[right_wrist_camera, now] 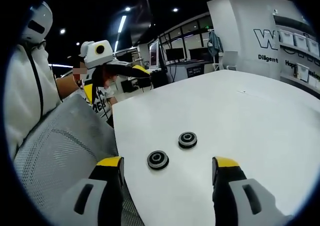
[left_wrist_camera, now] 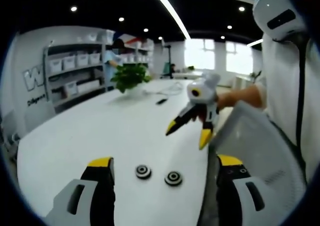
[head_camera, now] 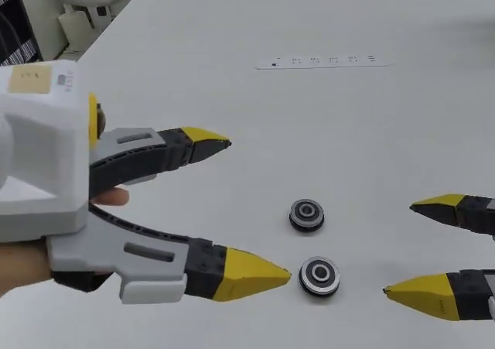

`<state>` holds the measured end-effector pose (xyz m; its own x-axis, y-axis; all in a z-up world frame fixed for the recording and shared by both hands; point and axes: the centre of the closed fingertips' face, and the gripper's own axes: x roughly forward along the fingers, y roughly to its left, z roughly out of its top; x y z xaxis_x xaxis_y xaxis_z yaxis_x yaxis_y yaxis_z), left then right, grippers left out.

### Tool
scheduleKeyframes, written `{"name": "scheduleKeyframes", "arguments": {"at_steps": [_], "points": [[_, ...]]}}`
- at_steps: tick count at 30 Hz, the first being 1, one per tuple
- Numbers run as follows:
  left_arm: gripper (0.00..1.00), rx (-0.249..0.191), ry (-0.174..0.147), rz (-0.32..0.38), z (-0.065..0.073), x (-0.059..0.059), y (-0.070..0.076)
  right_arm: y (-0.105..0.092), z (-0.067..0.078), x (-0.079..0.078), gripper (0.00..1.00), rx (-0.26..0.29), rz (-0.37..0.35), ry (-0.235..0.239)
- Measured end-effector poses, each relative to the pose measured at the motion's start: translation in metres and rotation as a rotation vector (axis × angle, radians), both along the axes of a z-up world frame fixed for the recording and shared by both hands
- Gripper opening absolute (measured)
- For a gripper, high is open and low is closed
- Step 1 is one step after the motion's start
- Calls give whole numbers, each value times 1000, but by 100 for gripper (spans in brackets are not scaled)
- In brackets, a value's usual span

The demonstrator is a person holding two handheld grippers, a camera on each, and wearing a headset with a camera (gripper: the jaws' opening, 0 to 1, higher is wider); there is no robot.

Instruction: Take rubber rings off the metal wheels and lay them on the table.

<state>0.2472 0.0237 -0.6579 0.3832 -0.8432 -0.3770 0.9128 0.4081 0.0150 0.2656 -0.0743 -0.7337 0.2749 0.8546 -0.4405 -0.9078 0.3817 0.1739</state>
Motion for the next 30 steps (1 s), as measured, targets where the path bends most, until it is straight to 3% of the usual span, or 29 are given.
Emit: {"name": "scheduleKeyframes", "arguments": {"at_steps": [11,13,20,23,30], "points": [[75,-11,-41,-57,2,12,-20,15,-2,7,63,9,48,-6],[74,-6,-37,-68,-2,13,-24,16,-2,7,62,12,54,-9],[69,34,25,-119,-31,13,-37,25,-4,6,54,21,102,8],[67,58,23,-149,-41,10,-40,28,-8,3,53,21,108,0],[65,38,52,-154,-54,12,-47,37,-26,-9,49,4,141,26]]}}
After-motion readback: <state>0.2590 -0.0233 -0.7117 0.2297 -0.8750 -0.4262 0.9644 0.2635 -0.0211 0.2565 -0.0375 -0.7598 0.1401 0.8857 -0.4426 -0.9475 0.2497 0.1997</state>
